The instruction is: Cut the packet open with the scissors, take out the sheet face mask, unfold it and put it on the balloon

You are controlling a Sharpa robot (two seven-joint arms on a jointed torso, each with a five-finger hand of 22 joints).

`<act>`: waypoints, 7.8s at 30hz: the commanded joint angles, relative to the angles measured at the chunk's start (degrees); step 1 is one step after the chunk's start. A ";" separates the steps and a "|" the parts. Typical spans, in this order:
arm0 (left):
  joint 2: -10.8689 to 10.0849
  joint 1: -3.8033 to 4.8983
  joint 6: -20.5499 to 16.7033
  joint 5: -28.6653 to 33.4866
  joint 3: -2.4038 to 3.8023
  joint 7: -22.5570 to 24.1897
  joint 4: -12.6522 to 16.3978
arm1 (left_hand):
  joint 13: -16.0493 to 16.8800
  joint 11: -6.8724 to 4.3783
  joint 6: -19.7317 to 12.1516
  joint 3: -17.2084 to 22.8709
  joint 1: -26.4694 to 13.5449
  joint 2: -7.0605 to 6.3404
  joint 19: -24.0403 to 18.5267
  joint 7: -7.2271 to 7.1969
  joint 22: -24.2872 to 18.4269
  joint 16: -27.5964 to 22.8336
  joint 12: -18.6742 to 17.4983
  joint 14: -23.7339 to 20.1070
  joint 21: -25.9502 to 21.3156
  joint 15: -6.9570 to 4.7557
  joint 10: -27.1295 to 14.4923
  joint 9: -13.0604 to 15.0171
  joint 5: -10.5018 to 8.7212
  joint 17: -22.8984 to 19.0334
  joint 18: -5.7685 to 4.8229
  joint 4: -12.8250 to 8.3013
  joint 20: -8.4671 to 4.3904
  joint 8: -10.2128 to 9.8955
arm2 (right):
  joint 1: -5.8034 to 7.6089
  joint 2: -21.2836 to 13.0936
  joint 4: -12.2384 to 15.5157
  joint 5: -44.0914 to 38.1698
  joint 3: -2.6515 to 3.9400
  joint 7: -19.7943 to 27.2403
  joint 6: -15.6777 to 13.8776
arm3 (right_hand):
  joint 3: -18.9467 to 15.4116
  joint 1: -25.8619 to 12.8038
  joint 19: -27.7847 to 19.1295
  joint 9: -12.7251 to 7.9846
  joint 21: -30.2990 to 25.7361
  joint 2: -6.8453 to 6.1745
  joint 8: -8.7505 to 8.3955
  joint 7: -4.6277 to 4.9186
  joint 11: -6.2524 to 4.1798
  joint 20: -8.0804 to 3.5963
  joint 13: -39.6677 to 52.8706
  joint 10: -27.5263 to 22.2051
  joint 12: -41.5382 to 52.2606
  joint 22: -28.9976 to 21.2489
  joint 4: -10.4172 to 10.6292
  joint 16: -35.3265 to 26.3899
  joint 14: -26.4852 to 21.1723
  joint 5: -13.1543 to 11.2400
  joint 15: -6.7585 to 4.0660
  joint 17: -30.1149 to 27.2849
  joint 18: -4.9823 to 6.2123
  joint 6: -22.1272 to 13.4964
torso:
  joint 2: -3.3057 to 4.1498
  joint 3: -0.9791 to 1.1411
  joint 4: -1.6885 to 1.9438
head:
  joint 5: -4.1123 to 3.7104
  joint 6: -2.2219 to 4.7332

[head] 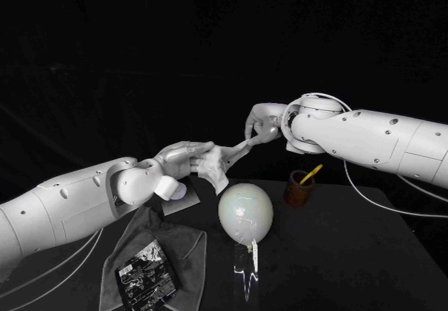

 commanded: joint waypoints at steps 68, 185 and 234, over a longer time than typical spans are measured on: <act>-2.00 -0.03 -16.02 -1.90 -0.26 0.15 6.09 | -0.42 -1.09 1.79 7.88 -4.15 -2.56 2.62 -1.03 0.44 -0.78 -0.36 3.10 0.10 -1.05 4.02 1.47 0.17 2.11 0.85 -3.42 -1.34 2.69 | -9.53 -7.49 20.21 26.07 -0.34 14.68 -42.90 | -6.82 -4.41 5.63 -5.81 2.77 -4.25 -11.86 3.65 2.86 2.08 5.33 3.14 5.04 8.58 7.39 -0.08 1.02 0.36 2.22 2.27 -1.06 -1.51 | 0.07 -0.06 0.07 | 1.06 -0.88; -2.13 -0.08 -17.06 -3.37 -0.28 0.93 6.68 | -0.35 -1.49 2.65 9.53 -5.67 -3.01 3.00 -1.44 0.72 -0.76 -0.41 3.98 0.70 -1.41 5.28 1.75 0.17 2.98 0.84 -5.01 -1.66 3.44 | -12.10 -5.95 23.14 14.36 -0.29 6.17 -46.03 | 5.20 -1.92 12.19 -1.10 13.89 -3.35 -4.44 -0.70 -1.20 -1.50 16.95 10.26 13.05 11.51 -1.18 1.51 6.59 0.18 -1.52 15.05 -3.29 5.19 | -0.03 -0.04 -0.01 | 1.61 -1.39; -1.97 -0.10 -15.50 -5.33 -0.29 3.49 7.43 | -0.46 -1.37 2.37 9.70 -6.27 -3.26 2.69 -1.33 0.72 -1.10 -0.83 3.61 0.72 -1.27 5.04 1.76 0.15 3.28 0.73 -5.45 -1.60 3.44 | -12.24 -1.87 19.39 6.76 -0.25 -1.46 -44.80 | -2.90 -8.10 8.12 -2.62 7.93 -3.80 -9.97 1.89 1.28 0.88 11.08 6.01 6.25 9.68 5.41 0.09 3.40 0.14 0.81 7.42 -1.90 1.02 | 0.02 -0.01 0.01 | 1.21 -1.59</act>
